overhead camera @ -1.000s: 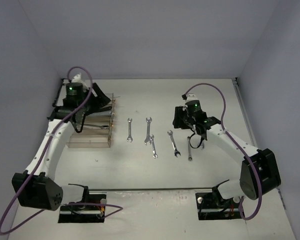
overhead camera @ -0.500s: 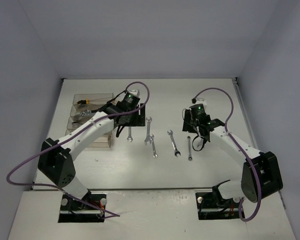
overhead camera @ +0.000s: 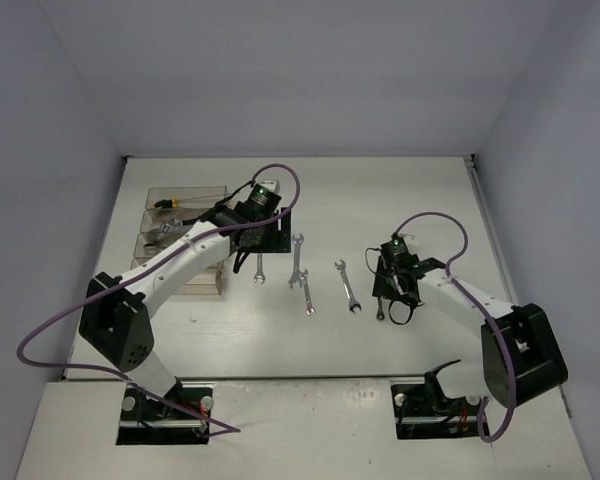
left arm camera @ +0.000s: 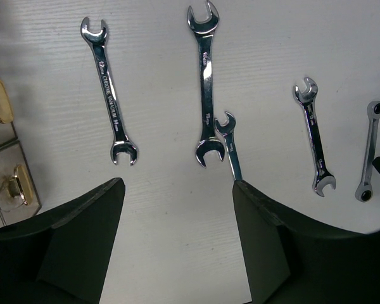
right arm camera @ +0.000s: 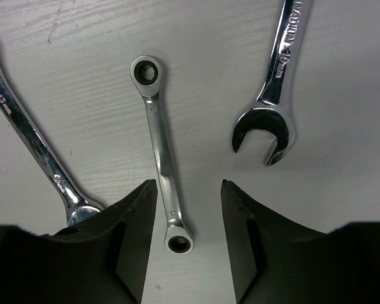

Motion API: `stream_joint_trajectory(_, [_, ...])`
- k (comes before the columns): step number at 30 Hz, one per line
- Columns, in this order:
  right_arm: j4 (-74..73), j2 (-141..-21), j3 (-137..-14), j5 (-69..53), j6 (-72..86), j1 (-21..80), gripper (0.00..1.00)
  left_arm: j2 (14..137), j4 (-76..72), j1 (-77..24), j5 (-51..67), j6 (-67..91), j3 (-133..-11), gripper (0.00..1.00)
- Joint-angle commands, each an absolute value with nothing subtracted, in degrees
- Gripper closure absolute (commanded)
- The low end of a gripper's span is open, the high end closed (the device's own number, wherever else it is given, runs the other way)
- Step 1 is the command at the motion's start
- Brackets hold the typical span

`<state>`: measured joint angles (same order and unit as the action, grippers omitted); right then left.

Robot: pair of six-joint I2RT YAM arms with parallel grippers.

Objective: Sort the tools into containers

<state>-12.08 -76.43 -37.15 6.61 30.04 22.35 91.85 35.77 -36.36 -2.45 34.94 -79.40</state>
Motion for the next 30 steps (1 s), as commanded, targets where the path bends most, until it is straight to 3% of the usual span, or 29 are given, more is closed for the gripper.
stream_joint_trajectory(1, [-11.4, -79.5, -39.6, 7.4, 29.7, 22.2, 0.59, 88.3, 35.0, -36.3, -2.6, 35.5, -80.2, 0.34])
stream_joint_trajectory(15, [-9.8, -86.4, -42.2, 2.7, 26.6, 22.4, 0.63, 86.6, 35.0, -36.3, -3.0, 34.5, -78.4, 0.34])
stream_joint_trajectory(18, [-9.8, -87.1, -42.0, 2.6, 26.6, 22.4, 0.73, 86.6, 35.0, -36.3, -2.7, 34.5, -78.3, 0.34])
stream_joint_trajectory(22, [-9.9, -88.1, -41.8, 2.6, 27.0, 22.4, 0.99, 86.9, 34.7, -36.3, -1.3, 34.5, -78.6, 0.34])
stream_joint_trajectory(30, [-9.6, -81.8, -48.5, 2.9, 20.5, 24.7, 1.00, 86.0, 27.2, -36.3, 8.4, 34.7, -78.2, 0.34])
